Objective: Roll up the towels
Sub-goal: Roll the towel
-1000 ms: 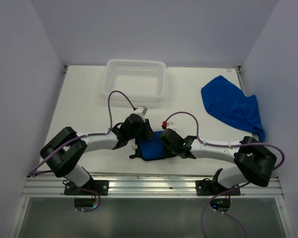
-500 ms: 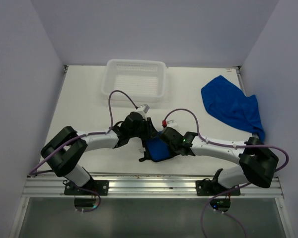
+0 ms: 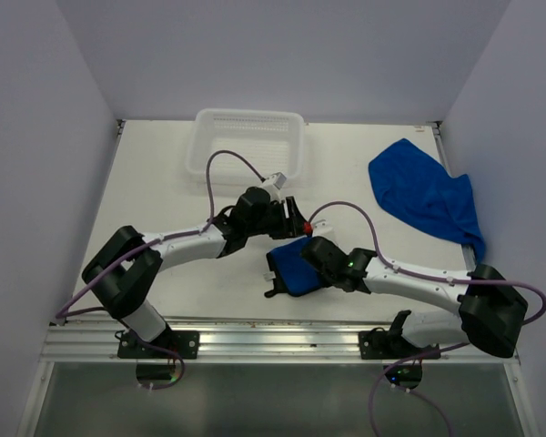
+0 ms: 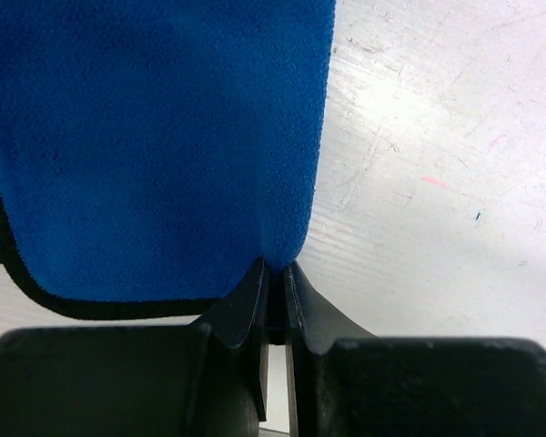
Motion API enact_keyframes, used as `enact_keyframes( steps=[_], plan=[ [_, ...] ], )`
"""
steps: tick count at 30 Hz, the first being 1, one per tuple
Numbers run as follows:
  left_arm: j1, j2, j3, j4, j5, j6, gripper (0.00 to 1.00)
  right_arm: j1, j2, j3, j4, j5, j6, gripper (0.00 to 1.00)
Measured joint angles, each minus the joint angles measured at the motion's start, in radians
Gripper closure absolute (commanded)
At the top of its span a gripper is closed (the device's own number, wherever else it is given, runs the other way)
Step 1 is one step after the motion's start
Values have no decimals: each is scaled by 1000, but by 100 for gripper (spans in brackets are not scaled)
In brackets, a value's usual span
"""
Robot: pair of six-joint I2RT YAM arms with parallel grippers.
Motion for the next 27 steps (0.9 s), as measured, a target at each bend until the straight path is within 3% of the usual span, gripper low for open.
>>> enact_keyframes(
  steps=[8, 17, 27],
  plan=[
    [0, 83, 65, -39, 57, -43, 29, 1, -15, -15, 22, 20, -13, 100],
    [-7, 154, 63, -43, 94, -157, 29, 1, -66, -72, 90, 23, -14, 100],
    [-50, 189, 192, -159, 35, -141, 30, 4, -69, -100, 153, 33, -10, 100]
  ],
)
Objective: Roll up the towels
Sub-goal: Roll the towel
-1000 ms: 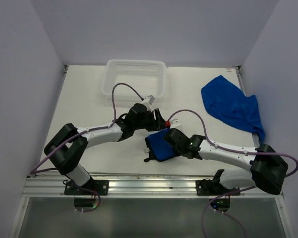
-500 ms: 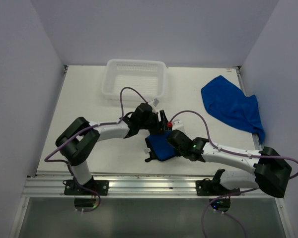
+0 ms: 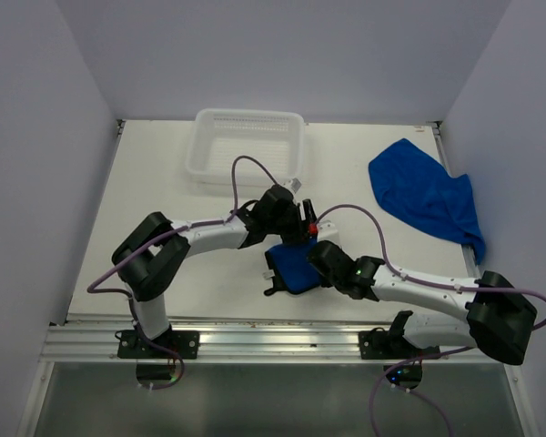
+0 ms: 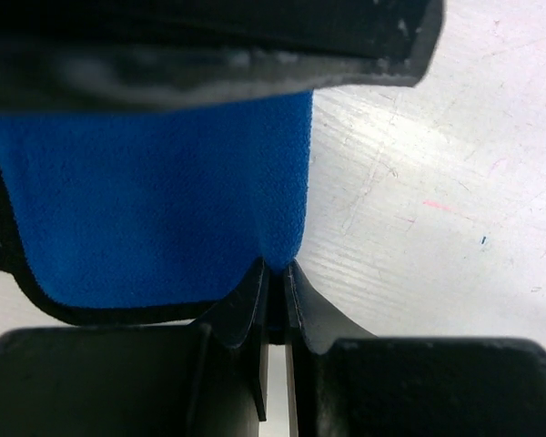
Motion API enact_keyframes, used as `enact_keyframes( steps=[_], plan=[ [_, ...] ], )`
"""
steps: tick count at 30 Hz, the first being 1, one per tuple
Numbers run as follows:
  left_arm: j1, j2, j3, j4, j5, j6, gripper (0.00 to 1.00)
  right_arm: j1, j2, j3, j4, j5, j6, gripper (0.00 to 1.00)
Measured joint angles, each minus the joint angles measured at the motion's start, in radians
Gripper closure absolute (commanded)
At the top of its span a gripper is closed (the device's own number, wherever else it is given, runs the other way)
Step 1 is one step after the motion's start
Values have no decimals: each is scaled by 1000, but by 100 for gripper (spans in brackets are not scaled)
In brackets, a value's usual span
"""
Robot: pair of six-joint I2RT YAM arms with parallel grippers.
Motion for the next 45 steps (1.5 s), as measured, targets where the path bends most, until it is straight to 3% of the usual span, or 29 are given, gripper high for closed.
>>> enact_keyframes(
  steps=[10, 25, 31, 37, 42, 45],
  plan=[
    [-39, 26, 14, -165, -105, 45, 34, 26, -82, -59, 39, 23, -1, 100],
    [-40, 29, 99, -180, -139, 48, 36, 50, -114, -89, 77, 26, -1, 100],
    [-85, 106, 227, -274, -207, 101, 37, 55, -132, -95, 83, 36, -2, 100],
    [-124, 128, 238, -321, -229, 126, 39, 57, -171, -118, 96, 43, -2, 100],
    [-121, 148, 238, -325, -235, 127, 45, 60, -206, -141, 101, 47, -2, 100],
    [-121, 155, 238, -330, -239, 127, 59, 60, -219, -150, 105, 48, -2, 100]
  ],
)
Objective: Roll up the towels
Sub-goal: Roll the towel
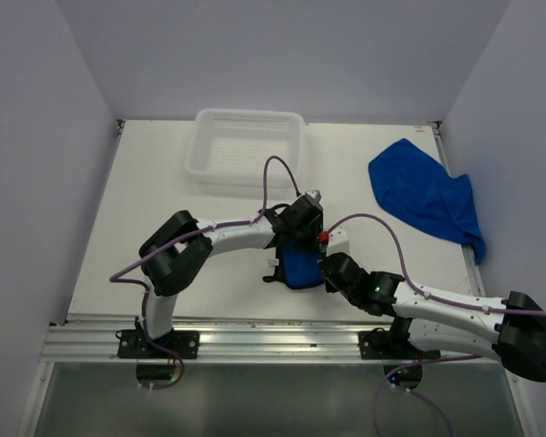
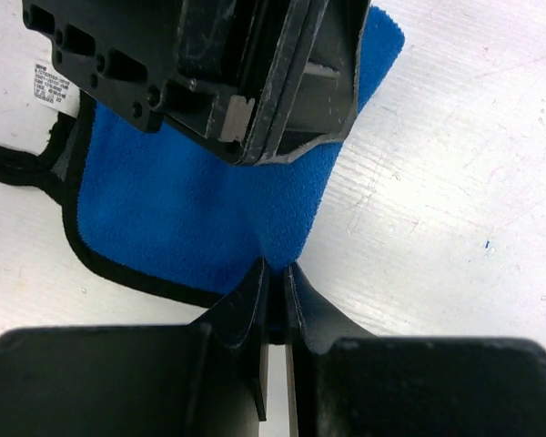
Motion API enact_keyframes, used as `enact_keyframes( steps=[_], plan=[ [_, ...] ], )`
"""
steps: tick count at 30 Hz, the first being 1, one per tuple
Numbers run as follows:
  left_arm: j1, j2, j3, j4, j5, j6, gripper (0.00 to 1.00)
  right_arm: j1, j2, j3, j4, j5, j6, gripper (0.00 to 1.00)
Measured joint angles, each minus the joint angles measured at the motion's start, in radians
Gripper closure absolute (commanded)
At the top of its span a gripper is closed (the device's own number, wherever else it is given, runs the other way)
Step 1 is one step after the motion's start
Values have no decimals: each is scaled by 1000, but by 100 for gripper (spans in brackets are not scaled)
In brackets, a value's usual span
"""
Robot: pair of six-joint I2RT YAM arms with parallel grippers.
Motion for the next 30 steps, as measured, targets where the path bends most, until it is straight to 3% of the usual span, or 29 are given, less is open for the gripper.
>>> enact_keyframes(
  steps=[4, 12, 17, 21, 25, 30],
  plan=[
    [-2, 3, 5, -23, -14, 16, 69, 0, 5, 0, 5, -2, -5, 100],
    [-2, 7, 36, -47, -39, 27, 77, 1, 69, 11, 4, -3, -7, 100],
    [-2, 7, 32, -47, -40, 26, 89, 8, 67, 32, -13, -6, -6, 84],
    [-2, 4, -20, 2, -43, 21, 92, 8, 13, 34, -37, -14, 4, 60],
    [-1, -24, -122, 72, -47, 3, 98, 8, -45, 41, -59, -32, 24, 53],
    [5, -111, -256, 181, -50, -28, 100, 8, -105, 42, -76, -50, 73, 55]
  ],
)
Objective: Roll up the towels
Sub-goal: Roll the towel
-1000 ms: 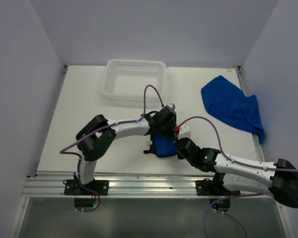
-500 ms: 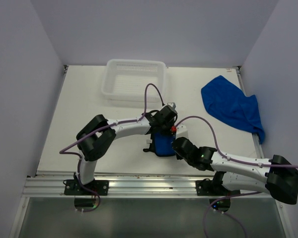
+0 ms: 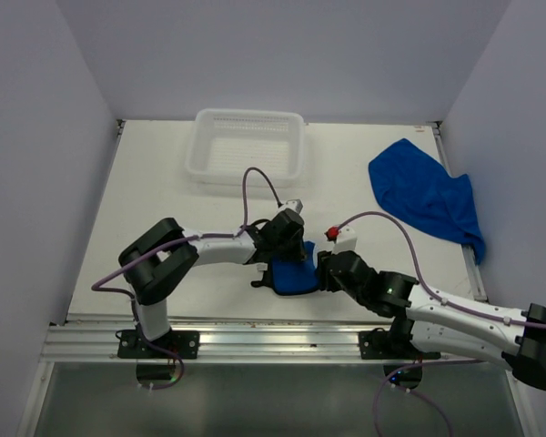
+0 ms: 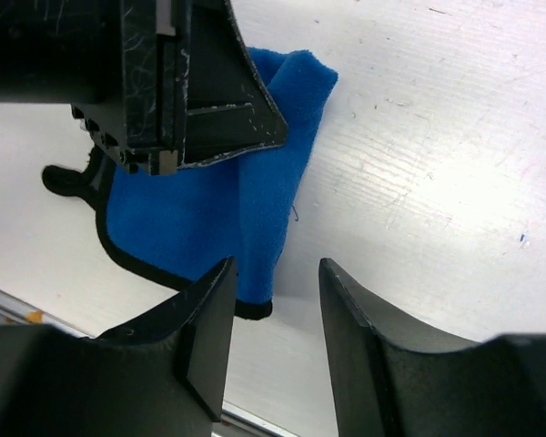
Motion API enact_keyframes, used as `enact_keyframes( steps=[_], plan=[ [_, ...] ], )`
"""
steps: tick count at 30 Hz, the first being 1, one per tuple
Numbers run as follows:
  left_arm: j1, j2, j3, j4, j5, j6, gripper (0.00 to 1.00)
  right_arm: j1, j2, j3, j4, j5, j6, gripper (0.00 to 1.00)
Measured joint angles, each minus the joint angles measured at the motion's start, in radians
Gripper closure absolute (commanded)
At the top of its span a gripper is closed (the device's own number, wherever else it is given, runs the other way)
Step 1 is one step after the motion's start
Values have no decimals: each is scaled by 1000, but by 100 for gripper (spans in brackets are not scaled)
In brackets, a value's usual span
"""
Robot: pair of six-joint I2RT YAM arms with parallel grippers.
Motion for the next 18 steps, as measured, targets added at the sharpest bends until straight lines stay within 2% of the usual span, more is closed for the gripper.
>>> enact_keyframes(
  steps=[2, 5, 9, 12, 18],
  plan=[
    [3, -30, -55, 52, 2, -18, 100, -2, -21, 0, -2, -8, 27, 59],
    [15, -67, -137, 146, 14, -45, 100, -13, -32, 0, -2, -14, 73, 71],
    [32, -99, -220, 246, 26, -71, 100, -35, -31, 0, -1, -35, 157, 77],
    [41, -108, -259, 311, 42, -87, 100, -57, -23, -1, 12, -62, 228, 77],
    [54, -141, -343, 420, 77, -113, 100, -134, 38, -56, 105, -170, 335, 69]
  ],
)
